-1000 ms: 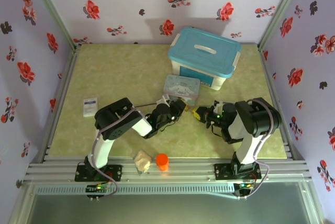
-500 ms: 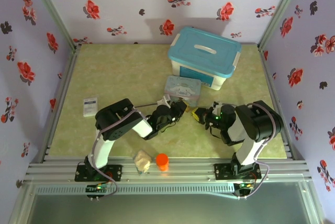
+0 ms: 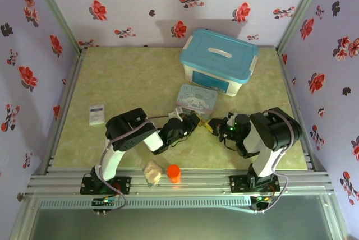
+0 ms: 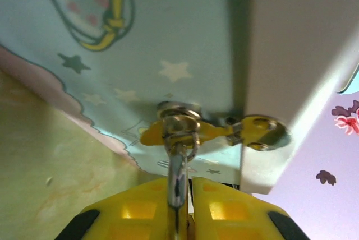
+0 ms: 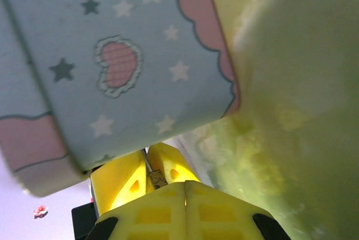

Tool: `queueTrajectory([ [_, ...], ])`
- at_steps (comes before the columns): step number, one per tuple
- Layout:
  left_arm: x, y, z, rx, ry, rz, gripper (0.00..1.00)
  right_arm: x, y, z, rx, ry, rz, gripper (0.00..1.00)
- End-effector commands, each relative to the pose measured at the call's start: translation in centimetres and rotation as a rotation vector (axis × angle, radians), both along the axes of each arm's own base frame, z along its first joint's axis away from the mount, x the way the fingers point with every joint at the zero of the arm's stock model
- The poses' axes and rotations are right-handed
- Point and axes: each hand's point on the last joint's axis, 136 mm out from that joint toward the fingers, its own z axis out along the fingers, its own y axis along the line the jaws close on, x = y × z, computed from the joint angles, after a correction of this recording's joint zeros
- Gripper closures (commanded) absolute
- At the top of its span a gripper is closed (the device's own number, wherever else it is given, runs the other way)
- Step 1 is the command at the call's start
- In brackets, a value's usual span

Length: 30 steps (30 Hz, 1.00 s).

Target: Unlock the padlock with the key

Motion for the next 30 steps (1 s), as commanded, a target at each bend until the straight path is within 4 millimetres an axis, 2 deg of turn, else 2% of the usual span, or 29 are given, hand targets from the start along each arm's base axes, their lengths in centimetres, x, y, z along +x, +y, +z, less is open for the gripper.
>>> queueTrajectory([
  [1, -3.3, -1.4, -1.1, 0.011, 0.008, -0.124, 1.0, 1.7, -0.4, 0.8, -0.016, -0.085, -0.059, 1.0],
  [10, -2.8, -2.6, 0.1, -0.042, 0.016, -0.125, 1.0, 0.4, 1.0, -0.1, -0.071, -0.097, -0.033, 1.0],
  [14, -3.8, -2.9, 0.9, -0.051, 0.01, -0.137, 1.0, 0.6, 0.0, -1.0, -0.114, -0.092, -0.083, 1.0],
  [19, -4.9, -2.7, -1.1, -0.026, 0.06, -0.133, 1.0, 0.8, -1.1, -1.7, -0.152, -0.082, -0.142, 1.0],
  [24, -5.3, -2.6, -3.0, 0.001, 0.085, -0.112, 1.0, 0.7, -0.7, -1.2, -0.15, -0.095, -0.156, 1.0],
  [30, -4.9, -2.3, -3.4, 0.002, 0.097, -0.097, 1.0, 0.2, -0.4, -1.1, -0.175, -0.117, -0.166, 1.0],
])
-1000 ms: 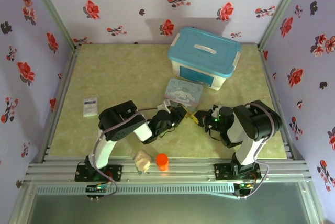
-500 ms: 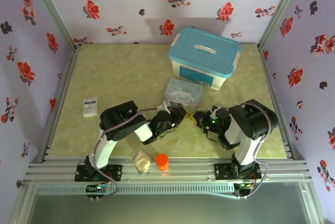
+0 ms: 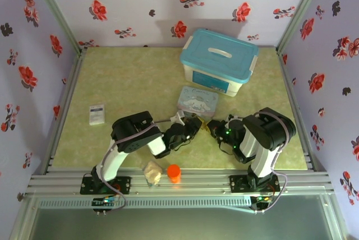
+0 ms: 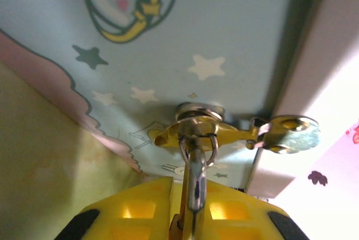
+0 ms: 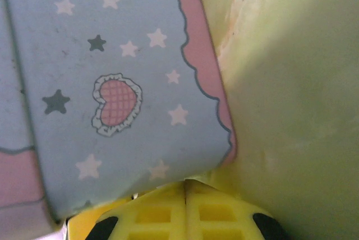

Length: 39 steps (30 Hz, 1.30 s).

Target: Unlock the padlock with the key

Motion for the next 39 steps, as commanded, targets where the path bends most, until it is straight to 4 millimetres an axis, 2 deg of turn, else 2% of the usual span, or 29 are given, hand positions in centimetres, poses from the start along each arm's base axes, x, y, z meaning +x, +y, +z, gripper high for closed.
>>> queueTrajectory([
  [1, -3.2, -1.1, -3.1, 0.047, 0.095, -0.117, 1.0, -0.2, -0.5, 0.0, -0.024, -0.014, -0.03, 1.0],
  [5, -1.9, 0.0, -2.1, 0.043, 0.076, -0.087, 1.0, -1.0, -1.0, -0.7, -0.054, -0.002, -0.026, 0.99],
  [7, -1.2, 0.2, -1.4, 0.036, 0.06, -0.076, 1.0, -1.3, -1.2, -0.8, -0.057, 0.001, -0.025, 0.94],
  [10, -0.6, 0.8, -0.8, 0.027, 0.052, -0.067, 1.0, -1.7, -1.7, -0.9, -0.073, -0.001, -0.032, 0.8],
  [14, 0.4, 1.9, 0.1, 0.025, 0.038, -0.052, 1.0, -2.5, -1.8, -1.0, -0.109, -0.005, 0.011, 0.76],
  [17, 0.8, 2.2, 0.6, 0.018, 0.032, -0.05, 1.0, -3.1, -1.7, -1.4, -0.159, 0.02, 0.058, 0.76],
  [20, 1.0, 2.3, 0.4, 0.018, 0.037, -0.048, 1.0, -3.4, -1.3, -0.9, -0.225, 0.021, 0.113, 0.8],
  [25, 1.4, 2.3, 0.7, 0.01, 0.033, -0.044, 1.0, -4.4, -1.7, 1.8, -0.451, -0.016, 0.226, 0.9],
  [28, 1.4, 2.0, 1.1, 0.001, 0.029, -0.055, 1.0, -4.9, -1.7, 3.0, -0.477, -0.03, 0.27, 0.95],
  [32, 1.2, 2.0, 1.4, -0.006, 0.031, -0.059, 1.0, -5.1, -0.6, 2.2, -0.47, -0.012, 0.338, 1.0],
  [39, 1.2, 2.2, 1.6, -0.009, 0.029, -0.06, 1.0, -5.6, 0.9, 1.6, -0.543, -0.024, 0.414, 1.0],
])
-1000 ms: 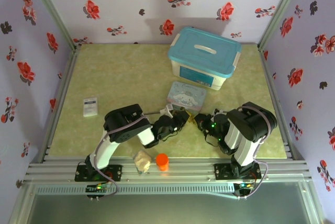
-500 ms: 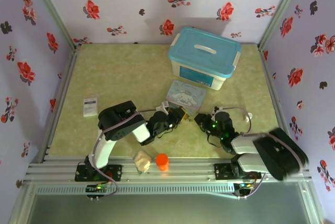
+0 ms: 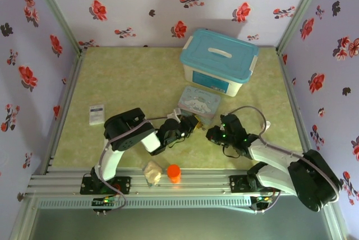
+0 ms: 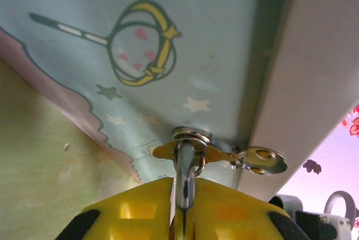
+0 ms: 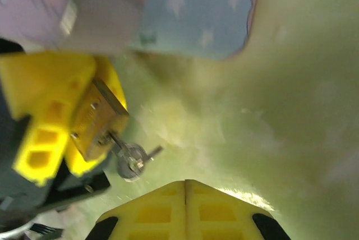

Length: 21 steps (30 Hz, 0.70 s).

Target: Unlock the padlock with the key

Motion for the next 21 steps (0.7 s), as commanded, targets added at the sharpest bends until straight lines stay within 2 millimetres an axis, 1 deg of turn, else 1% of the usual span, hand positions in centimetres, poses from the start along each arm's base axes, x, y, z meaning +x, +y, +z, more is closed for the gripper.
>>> queueTrajectory([
  [1, 0.1, 0.2, 1.1, -0.012, -0.012, -0.006, 1.0, 0.4, 0.9, 0.7, -0.031, -0.037, 0.052, 1.0],
  [5, 0.0, -0.1, 1.1, -0.017, -0.009, -0.017, 1.0, 0.7, 1.4, 0.7, -0.012, -0.056, 0.05, 1.0],
  [10, -0.7, -0.5, 1.2, -0.017, -0.011, -0.043, 1.0, 1.9, 2.0, 1.3, -0.021, -0.096, 0.058, 1.0],
  [16, -2.5, -1.6, 1.1, -0.034, 0.014, -0.099, 1.0, 3.6, 3.4, 2.9, 0.013, -0.159, 0.075, 1.0],
  [21, -3.9, -2.9, 1.2, -0.042, 0.017, -0.14, 1.0, 4.4, 4.2, 3.2, 0.012, -0.177, 0.095, 1.0],
])
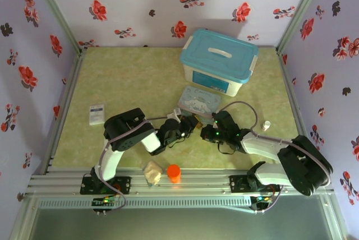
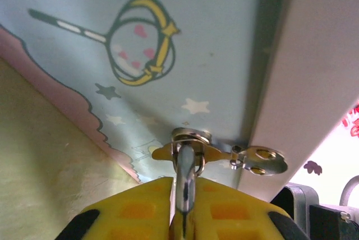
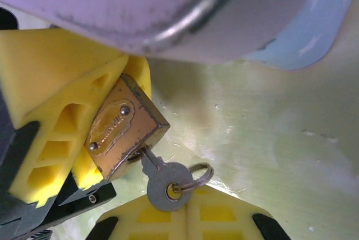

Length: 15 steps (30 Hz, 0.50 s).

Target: Unlock the padlock with the key

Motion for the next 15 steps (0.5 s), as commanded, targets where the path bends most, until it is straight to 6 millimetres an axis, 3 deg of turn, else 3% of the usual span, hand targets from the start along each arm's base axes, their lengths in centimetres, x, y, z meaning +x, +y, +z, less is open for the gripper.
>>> queueTrajectory([
  [1, -3.7, -2.8, 1.2, -0.046, 0.018, -0.141, 1.0, 3.3, 2.1, 3.6, 0.062, -0.153, 0.013, 1.0],
  [4, -4.1, -3.0, 1.4, -0.053, 0.017, -0.148, 1.0, 3.6, 1.9, 3.8, 0.031, -0.169, 0.027, 1.0],
  [9, -2.2, -1.3, 2.4, -0.058, 0.0, -0.09, 1.0, 2.3, 0.8, 3.5, 0.03, -0.16, 0.012, 1.0],
  [13, -0.3, -0.3, 3.6, -0.077, -0.02, -0.058, 1.0, 0.0, 0.0, 2.5, 0.092, -0.092, -0.014, 0.85],
  [15, 0.2, -0.2, 4.3, -0.085, -0.037, -0.053, 1.0, -0.8, -0.4, 2.1, 0.126, -0.073, -0.033, 0.83],
])
